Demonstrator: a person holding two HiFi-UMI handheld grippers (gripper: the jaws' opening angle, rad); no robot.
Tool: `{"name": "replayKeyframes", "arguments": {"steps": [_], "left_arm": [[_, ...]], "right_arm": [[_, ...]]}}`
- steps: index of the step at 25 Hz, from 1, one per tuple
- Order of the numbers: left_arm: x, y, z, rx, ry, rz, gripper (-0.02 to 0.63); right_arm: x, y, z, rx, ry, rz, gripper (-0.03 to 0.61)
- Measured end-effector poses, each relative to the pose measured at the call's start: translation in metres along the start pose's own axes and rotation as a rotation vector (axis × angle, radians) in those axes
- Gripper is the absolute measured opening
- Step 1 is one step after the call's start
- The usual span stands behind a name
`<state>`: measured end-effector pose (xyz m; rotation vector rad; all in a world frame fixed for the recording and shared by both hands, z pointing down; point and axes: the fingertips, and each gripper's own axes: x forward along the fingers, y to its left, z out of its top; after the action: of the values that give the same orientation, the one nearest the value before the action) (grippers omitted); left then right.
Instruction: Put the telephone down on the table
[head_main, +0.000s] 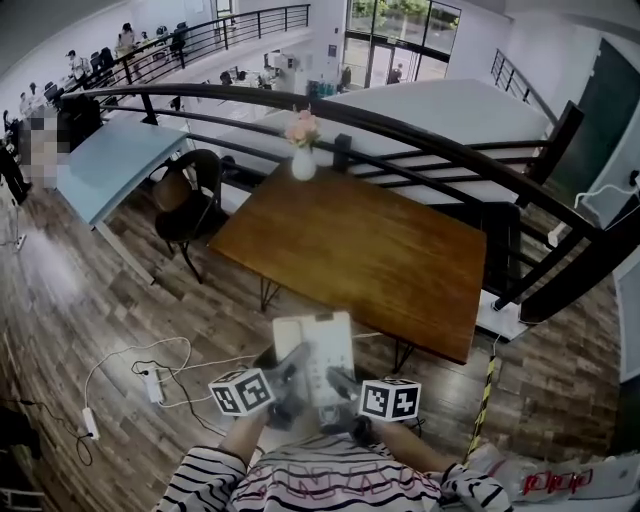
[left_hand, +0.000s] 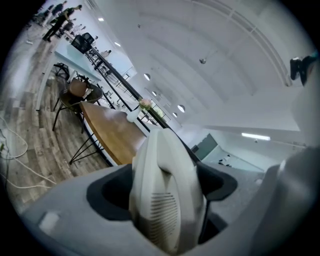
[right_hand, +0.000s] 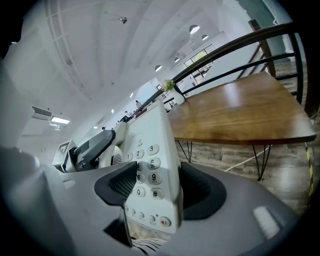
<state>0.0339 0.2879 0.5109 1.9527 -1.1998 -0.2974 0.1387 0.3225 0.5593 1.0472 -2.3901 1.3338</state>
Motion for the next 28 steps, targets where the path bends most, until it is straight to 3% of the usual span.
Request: {"name": "replayKeyframes", "arguments": {"steps": [6,14,23,28], "left_arm": [[0.055,0.017,0.034,-0.004,-0.042,0.043,0.397],[0.1,0.026,0.057,-0.018,-0.104,0.11,0.397],[0.145,0.066,0.091,-0.038,-0.074,0.108,0.397],[0.167,0.098,0.13,-0.038,-0.033,0.083,0.397]], "right_arm": [[0.036,-0.027,0.058,-0.026,0.042,0.036,0.272],[0.062,-0.053,0.107,-0.064,0.097,0.093,0.273],[0.114,-0.068,0.144,-0.035,0.103,0.073,0.273],[0.156,-0.061,0.17,-0.006,0.086,0.036,0.275]]}}
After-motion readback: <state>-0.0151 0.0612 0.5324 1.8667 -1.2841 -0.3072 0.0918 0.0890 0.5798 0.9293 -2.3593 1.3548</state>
